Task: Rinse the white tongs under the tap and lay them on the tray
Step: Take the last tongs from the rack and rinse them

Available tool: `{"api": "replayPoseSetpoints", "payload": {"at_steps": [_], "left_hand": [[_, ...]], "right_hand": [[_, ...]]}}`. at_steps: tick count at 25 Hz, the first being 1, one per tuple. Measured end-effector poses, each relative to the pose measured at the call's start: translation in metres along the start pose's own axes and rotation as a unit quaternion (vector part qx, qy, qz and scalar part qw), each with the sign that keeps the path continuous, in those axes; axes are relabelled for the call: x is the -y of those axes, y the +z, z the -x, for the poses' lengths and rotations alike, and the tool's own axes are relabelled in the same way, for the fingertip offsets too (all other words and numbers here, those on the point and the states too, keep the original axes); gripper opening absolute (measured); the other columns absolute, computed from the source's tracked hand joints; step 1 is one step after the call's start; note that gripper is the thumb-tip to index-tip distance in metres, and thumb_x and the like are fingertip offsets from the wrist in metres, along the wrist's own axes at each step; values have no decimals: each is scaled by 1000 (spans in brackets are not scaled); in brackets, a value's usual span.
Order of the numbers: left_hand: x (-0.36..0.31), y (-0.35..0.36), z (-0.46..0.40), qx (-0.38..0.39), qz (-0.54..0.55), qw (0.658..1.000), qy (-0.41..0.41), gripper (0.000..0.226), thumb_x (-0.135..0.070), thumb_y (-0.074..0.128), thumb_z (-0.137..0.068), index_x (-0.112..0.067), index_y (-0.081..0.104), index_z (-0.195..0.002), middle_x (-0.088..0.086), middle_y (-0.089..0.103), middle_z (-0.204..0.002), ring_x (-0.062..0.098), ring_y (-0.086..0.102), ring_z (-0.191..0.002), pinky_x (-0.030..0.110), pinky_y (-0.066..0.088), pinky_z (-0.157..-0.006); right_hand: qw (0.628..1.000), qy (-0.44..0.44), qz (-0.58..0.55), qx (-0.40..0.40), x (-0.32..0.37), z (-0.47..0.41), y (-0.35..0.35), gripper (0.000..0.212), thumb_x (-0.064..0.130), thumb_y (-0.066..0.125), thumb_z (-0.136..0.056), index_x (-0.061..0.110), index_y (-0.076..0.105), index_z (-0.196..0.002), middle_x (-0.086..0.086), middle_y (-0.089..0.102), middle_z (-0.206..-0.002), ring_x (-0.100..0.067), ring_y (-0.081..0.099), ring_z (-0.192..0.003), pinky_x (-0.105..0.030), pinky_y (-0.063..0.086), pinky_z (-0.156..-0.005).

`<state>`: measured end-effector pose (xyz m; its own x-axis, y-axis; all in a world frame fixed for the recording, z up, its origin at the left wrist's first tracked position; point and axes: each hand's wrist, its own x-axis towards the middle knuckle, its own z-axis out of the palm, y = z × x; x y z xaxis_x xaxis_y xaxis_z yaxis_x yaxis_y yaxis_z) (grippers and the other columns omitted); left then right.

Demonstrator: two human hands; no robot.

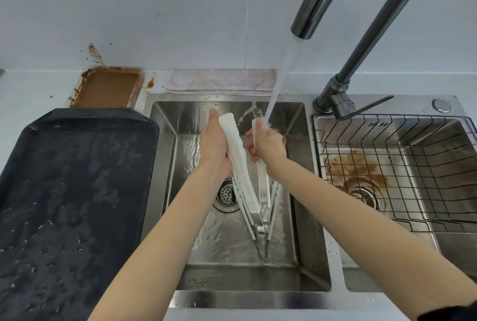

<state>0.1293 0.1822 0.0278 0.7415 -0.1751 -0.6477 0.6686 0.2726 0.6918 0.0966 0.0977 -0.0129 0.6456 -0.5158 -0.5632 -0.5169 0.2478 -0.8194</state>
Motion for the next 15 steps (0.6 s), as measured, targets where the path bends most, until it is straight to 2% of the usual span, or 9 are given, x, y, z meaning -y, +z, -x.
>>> {"api": "replayPoseSetpoints", "payload": {"at_steps": [2, 5, 7, 8, 11, 13, 14, 15], "left_hand": [[4, -4, -6, -34, -4, 999, -14, 49, -51, 32, -95, -16, 48, -64, -6, 43, -29, 7, 41, -22, 11, 34, -31], [13, -19, -20, -82, 0, 996, -29, 52, -54, 27, -95, -17, 45, -62, -7, 41, -29, 5, 35, -20, 11, 29, -30], [23, -26, -23, -75, 7, 996, -39, 52, -54, 27, -94, -17, 43, -62, -8, 39, -29, 4, 33, -21, 11, 27, -29], [28, -29, -23, -67, -8, 997, -44, 49, -54, 30, -94, -17, 44, -65, -7, 41, -37, 4, 35, -25, 12, 30, -31], [52, -34, -20, -31, -151, 987, -43, 20, -37, 47, -93, -17, 47, -95, -2, 45, -71, 8, 46, -59, 20, 39, -55], [70, -41, -19, -7, -254, 966, -39, 22, -19, 50, -92, -17, 44, -112, 0, 51, -87, 13, 51, -77, 25, 46, -71], [78, -45, -18, 2, -285, 958, -40, 23, -13, 50, -91, -16, 46, -114, 2, 53, -90, 16, 52, -81, 30, 49, -77], [85, -49, -17, 4, -295, 954, -47, 19, -9, 48, -91, -14, 48, -109, 4, 53, -88, 17, 53, -78, 32, 50, -76]], "right_hand": [[1000, 13, -4, 1, -2, 0, -8, 42, 44, 32, -97, 13, 57, -81, -1, 53, -59, -11, 44, -47, -20, 38, -40], [993, 70, -88, 28, -10, -2, -21, 38, 42, 29, -98, 12, 52, -104, -1, 52, -70, -11, 43, -53, -23, 38, -47], [988, 101, -109, 30, -20, -3, -29, 34, 39, 30, -99, 13, 49, -108, -1, 51, -76, -11, 40, -57, -24, 36, -50], [987, 111, -109, 28, -26, -3, -31, 33, 38, 31, -99, 13, 49, -109, -2, 51, -77, -11, 40, -58, -24, 36, -51], [988, 124, -87, 16, -40, -4, -33, 38, 38, 34, -98, 12, 48, -122, -1, 51, -77, -11, 42, -62, -24, 38, -54], [987, 132, -87, 11, -49, -6, -34, 42, 38, 34, -98, 10, 45, -127, 0, 51, -76, -10, 45, -63, -24, 39, -55], [986, 137, -93, 9, -54, -7, -35, 43, 37, 34, -98, 10, 44, -129, 0, 51, -75, -10, 46, -63, -24, 39, -55], [987, 136, -89, 7, -58, -7, -36, 44, 37, 34, -98, 9, 44, -131, -1, 51, -75, -11, 48, -63, -24, 40, -55]]}}
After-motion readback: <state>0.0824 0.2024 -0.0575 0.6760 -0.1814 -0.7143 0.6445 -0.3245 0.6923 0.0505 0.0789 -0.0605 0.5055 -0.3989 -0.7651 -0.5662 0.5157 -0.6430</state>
